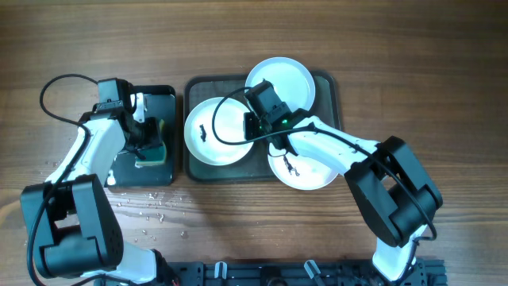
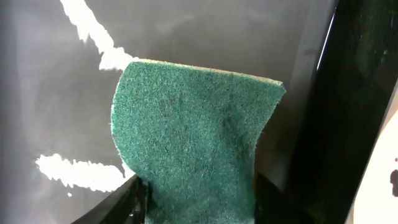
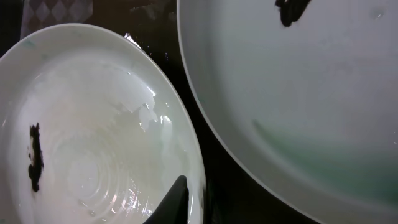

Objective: Clean dirty plates on tray and stack at the side

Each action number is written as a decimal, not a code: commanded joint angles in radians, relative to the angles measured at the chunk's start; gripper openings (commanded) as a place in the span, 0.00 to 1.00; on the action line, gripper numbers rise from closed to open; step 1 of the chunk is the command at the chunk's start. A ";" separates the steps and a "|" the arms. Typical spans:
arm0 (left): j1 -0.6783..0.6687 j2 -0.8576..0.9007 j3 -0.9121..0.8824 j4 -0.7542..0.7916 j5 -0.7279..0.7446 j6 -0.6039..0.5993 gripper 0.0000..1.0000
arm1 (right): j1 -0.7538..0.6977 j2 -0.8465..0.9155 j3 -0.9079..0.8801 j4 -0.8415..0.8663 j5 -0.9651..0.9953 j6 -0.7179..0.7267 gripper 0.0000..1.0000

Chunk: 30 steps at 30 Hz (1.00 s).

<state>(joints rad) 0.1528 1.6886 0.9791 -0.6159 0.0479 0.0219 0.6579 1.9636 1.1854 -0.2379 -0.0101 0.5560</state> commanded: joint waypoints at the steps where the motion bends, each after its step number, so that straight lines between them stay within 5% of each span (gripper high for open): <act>1: 0.002 0.014 -0.013 -0.005 0.015 0.005 0.40 | 0.002 0.016 -0.003 0.010 -0.004 -0.007 0.13; 4: 0.002 0.014 -0.013 -0.005 0.015 0.005 0.42 | 0.002 0.016 -0.003 0.010 -0.003 -0.007 0.13; 8: 0.002 0.014 -0.013 -0.005 0.015 0.004 0.58 | 0.002 0.016 -0.003 0.010 -0.004 -0.007 0.13; 13: 0.002 0.014 -0.043 0.022 0.015 0.004 0.61 | 0.002 0.016 -0.003 0.013 -0.004 -0.007 0.13; 17: 0.002 0.014 -0.071 0.045 0.014 0.005 0.55 | 0.002 0.016 -0.003 0.016 -0.003 -0.007 0.13; 21: 0.002 0.013 -0.072 0.058 0.015 0.004 0.19 | 0.002 0.016 -0.003 0.017 -0.003 -0.007 0.14; 30: 0.046 -0.072 -0.003 0.084 0.042 -0.090 0.04 | 0.002 0.016 -0.003 0.017 -0.004 -0.007 0.17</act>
<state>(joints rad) 0.1661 1.6840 0.9241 -0.5449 0.0563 -0.0151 0.6575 1.9636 1.1854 -0.2298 -0.0101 0.5560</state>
